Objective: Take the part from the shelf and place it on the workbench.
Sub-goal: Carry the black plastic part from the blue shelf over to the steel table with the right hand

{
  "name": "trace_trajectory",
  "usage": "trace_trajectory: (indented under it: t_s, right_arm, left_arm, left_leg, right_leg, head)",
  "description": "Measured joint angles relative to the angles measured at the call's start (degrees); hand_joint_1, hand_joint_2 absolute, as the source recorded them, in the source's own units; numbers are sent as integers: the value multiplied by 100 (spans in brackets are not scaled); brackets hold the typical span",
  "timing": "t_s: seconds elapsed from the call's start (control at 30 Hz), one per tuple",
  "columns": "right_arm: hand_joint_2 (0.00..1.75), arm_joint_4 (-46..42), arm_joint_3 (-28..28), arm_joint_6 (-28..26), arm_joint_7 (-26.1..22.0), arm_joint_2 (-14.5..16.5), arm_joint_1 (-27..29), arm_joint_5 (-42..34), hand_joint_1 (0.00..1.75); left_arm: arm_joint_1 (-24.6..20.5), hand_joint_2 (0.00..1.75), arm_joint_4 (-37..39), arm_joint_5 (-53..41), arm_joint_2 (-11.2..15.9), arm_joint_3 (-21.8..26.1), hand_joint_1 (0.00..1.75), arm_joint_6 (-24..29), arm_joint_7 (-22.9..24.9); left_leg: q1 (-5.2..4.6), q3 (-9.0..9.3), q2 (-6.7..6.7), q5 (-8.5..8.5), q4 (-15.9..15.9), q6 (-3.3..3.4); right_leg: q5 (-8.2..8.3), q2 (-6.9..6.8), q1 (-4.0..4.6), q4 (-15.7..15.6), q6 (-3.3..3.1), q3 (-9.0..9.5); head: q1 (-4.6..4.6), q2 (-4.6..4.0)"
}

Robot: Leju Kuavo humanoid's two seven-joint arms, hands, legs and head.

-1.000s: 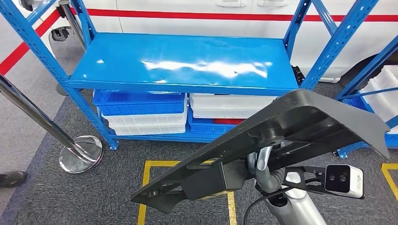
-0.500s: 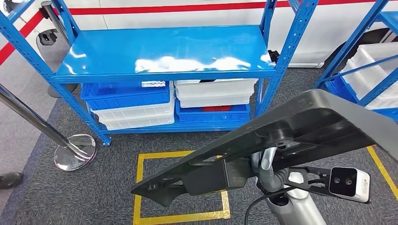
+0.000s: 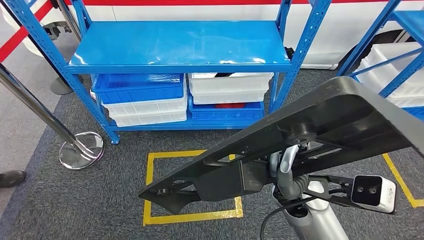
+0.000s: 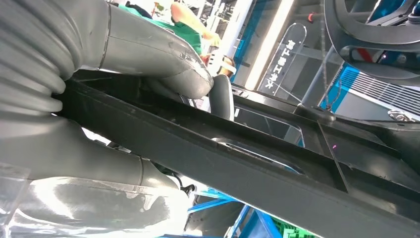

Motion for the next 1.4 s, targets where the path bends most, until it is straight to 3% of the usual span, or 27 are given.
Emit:
trace_trajectory:
  t_s: [0.03,0.1,0.17,0.23,0.27,0.3,0.37,0.4,0.43,0.47,0.53,0.6,0.63,0.7,0.77,0.8,0.87,0.9,0.93,0.97,1.0,1.03,1.1,1.17,1.27,1.33,1.4]
  right_arm:
    - [175,-2,5,-15,0,-1,-3,-9,171]
    - [175,-19,16,-26,0,-3,-7,-37,171]
    - [175,-39,26,-19,0,-5,-12,-60,171]
    - [175,-46,42,-8,-1,-4,-14,-62,171]
    - [175,-48,57,-7,-1,-2,-12,-61,171]
    - [175,-49,74,-6,-1,3,-9,-60,171]
    - [175,-50,104,-6,-1,11,-2,-58,171]
    - [175,-49,115,-6,-1,14,2,-58,171]
    - [175,-49,122,-5,-1,17,2,-57,171]
    - [175,-48,128,-5,0,20,2,-57,171]
    - [175,-48,141,-5,0,26,-6,-57,171]
    - [175,-49,152,-10,-1,30,-27,-58,171]
    - [175,-50,156,-15,-1,31,-42,-60,171]
    - [175,-50,161,-31,-1,37,-66,-61,171]
    - [175,-51,167,-55,-1,44,-84,-63,171]
    - [175,-52,171,-72,0,46,-92,-64,171]
    - [175,-54,180,-113,1,45,-102,-71,171]
    - [175,-54,185,-132,2,45,-101,-78,171]
    - [175,-54,188,-147,2,44,-99,-84,171]
    - [175,-55,192,-161,2,44,-97,-88,171]
    - [175,-58,196,-175,2,44,-95,-90,171]
    - [175,-67,199,-190,2,44,-94,-86,171]
    - [175,-88,203,-212,2,44,-92,-75,171]
    - [175,-105,205,-220,2,43,-81,-60,171]
    - [175,-122,207,-222,2,43,-61,-43,171]
    - [175,-130,207,-217,2,45,-52,-40,171]
    - [175,-129,207,-212,2,46,-30,-39,171]
  left_arm:
    - [0,175,0,-1,-1,0,0,0,0]
    - [1,175,0,-1,0,1,0,-1,-2]
    - [4,175,0,5,1,2,0,-1,-6]
    - [12,175,0,17,4,2,0,1,-7]
    - [18,175,0,25,5,2,0,1,-7]
    - [25,175,0,30,7,2,0,3,-6]
    - [31,175,0,36,8,2,0,13,-3]
    - [32,175,0,37,8,2,0,21,-1]
    - [32,175,0,36,8,2,0,34,3]
    - [33,175,0,33,8,2,0,55,8]
    - [32,175,0,30,8,2,0,111,23]
    - [25,175,-1,34,7,4,0,151,37]
    - [24,175,-1,38,4,5,0,164,43]
    - [33,175,-1,40,-1,7,0,185,55]
    - [40,175,-2,38,-7,8,0,194,66]
    - [40,175,-2,34,-10,9,0,194,68]
    - [40,175,-2,21,-11,9,0,189,75]
    - [43,175,-2,11,-11,9,0,183,79]
    - [47,175,-2,-2,-11,9,0,174,83]
    - [50,175,-1,-16,-11,9,0,164,85]
    - [50,175,-1,-27,-11,9,0,154,85]
    - [49,175,-1,-36,-13,9,0,146,85]
    - [42,175,-1,-45,-36,9,0,135,87]
    - [38,175,0,-50,-57,9,0,131,92]
    - [32,175,-2,-54,-56,8,0,128,96]
    - [30,175,-2,-57,-56,7,0,123,96]
    - [39,175,-2,-58,-52,7,0,120,96]
  left_leg:
    - [0,-78,-1,38,38,-19]
    - [-8,-182,-7,116,98,-74]
    - [-4,-216,-11,208,98,-142]
    - [8,-260,-23,204,113,-211]
    - [16,-313,-31,64,223,-244]
    - [24,-393,-39,-170,444,-277]
    - [46,-594,-43,-731,1185,-336]
    - [53,-659,-43,-874,1535,-358]
    - [58,-653,-43,-878,1745,-373]
    - [62,-550,-42,-757,1744,-379]
    - [68,-59,-44,-444,1151,-366]
    - [49,499,-50,-447,330,-312]
    - [35,644,-55,-519,76,-277]
    - [22,676,-59,-544,-66,-192]
    - [36,639,-47,-476,-87,-94]
    - [46,618,-40,-439,-99,-47]
    - [34,551,-32,-385,-91,2]
    - [26,517,-32,-367,-81,9]
    - [18,489,-33,-356,-67,10]
    - [10,472,-35,-351,-52,11]
    - [0,466,-38,-352,-37,8]
    - [-9,466,-41,-357,-25,1]
    - [-32,442,-44,-366,1,-28]
    - [-38,392,-37,-359,18,-73]
    - [-52,347,-36,-433,91,-157]
    - [-28,136,-49,-722,563,-217]
    - [12,-236,-50,-1057,1355,-279]
  right_leg:
    - [73,0,-1,-371,-16,284]
    - [-3,6,25,-1128,-74,780]
    - [-86,11,64,-1416,-139,921]
    - [16,-5,45,-1435,-222,857]
    - [81,-15,31,-1447,-271,805]
    - [150,-25,17,-1461,-311,742]
    - [275,-30,31,-1451,-346,582]
    - [331,-30,37,-1445,-344,496]
    - [386,-31,40,-1437,-337,409]
    - [436,-31,41,-1428,-325,329]
    - [526,-32,41,-1407,-289,199]
    - [604,-36,54,-1389,-235,124]
    - [641,-39,58,-1386,-204,106]
    - [706,-43,61,-1395,-136,88]
    - [608,-28,49,-1277,-74,23]
    - [446,-17,46,-1056,-52,-72]
    - [4,-3,38,-289,-25,-377]
    - [-153,0,38,85,-18,-517]
    - [-205,0,38,292,-18,-577]
    - [-145,0,39,268,-29,-523]
    - [11,1,44,9,-53,-356]
    - [201,3,55,-408,-94,-123]
    - [423,1,89,-1097,-185,241]
    - [420,-1,117,-1299,-237,313]
    - [445,-10,63,-1422,-285,335]
    - [469,-26,28,-1480,-308,369]
    - [471,-30,25,-1477,-314,363]
  head:
    - [0,0]
    - [0,0]
    - [0,0]
    - [1,0]
    - [1,0]
    - [1,0]
    - [0,0]
    - [0,0]
    - [0,0]
    - [0,0]
    - [0,0]
    - [-1,0]
    - [0,0]
    - [1,0]
    - [2,0]
    - [1,0]
    - [1,0]
    - [1,0]
    - [1,0]
    - [1,0]
    - [0,0]
    - [0,0]
    - [1,0]
    - [1,0]
    - [1,0]
    - [1,0]
    - [0,0]
